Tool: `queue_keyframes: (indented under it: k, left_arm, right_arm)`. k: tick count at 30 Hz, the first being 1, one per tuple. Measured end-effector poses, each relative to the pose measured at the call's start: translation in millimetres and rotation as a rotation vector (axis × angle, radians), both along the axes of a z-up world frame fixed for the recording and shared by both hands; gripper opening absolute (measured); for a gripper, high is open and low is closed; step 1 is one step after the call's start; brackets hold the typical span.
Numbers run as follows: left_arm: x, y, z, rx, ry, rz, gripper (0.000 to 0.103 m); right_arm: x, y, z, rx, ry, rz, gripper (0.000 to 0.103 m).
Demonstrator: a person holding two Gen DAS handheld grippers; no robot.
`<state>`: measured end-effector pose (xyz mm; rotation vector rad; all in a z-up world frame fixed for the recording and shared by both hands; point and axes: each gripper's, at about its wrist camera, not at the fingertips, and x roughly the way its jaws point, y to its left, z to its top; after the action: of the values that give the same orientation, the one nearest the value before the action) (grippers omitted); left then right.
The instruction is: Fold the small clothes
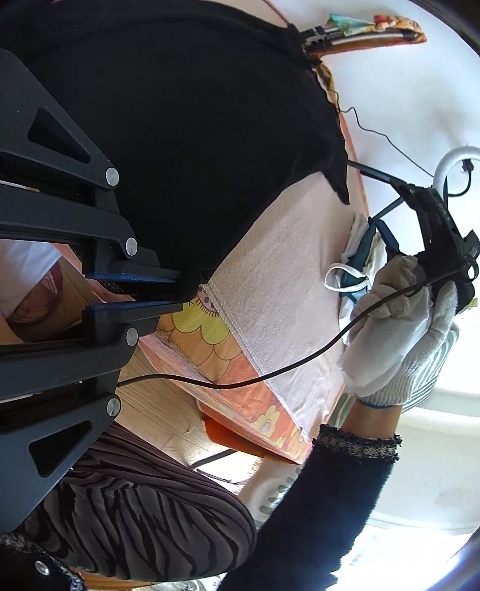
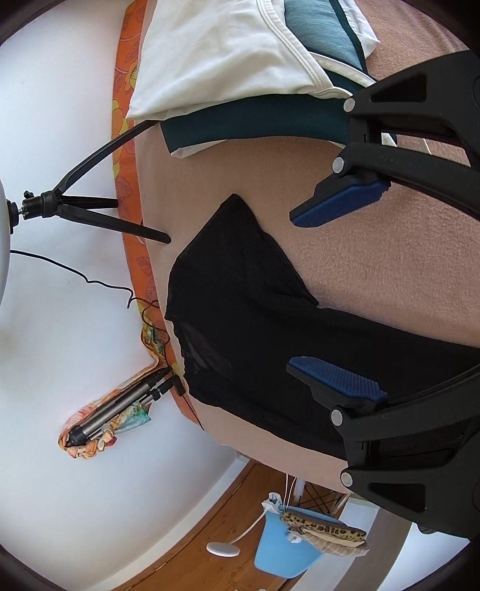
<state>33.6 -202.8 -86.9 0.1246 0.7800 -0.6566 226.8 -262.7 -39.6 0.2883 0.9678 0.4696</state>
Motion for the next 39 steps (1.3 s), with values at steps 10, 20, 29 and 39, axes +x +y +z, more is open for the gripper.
queue_keyframes:
  k: [10,20,29,39]
  left_arm:
    - [6.4,18.9,12.8,-0.097,-0.009,0.099,0.006]
    - [9.9,30.9,5.7,-0.125,0.016,0.131,0.006]
    - [8.5,38.5,1.5,-0.204,0.024,0.152,0.006]
    - [-1.7,66.3,-2.9,-0.338,0.031,0.237,0.006]
  right_arm:
    - [75.9,26.6,-44.0,-0.072,0.106,-0.161,0.071]
    - [112.1,46.1,-71.4,-0.262,0.123,-0.242,0.071]
    - [111.9,84.7,-63.5,-0.372,0.114,-0.133,0.004]
    - [110.4,135.0,-14.2,-0.511,0.027,-0.111,0.004]
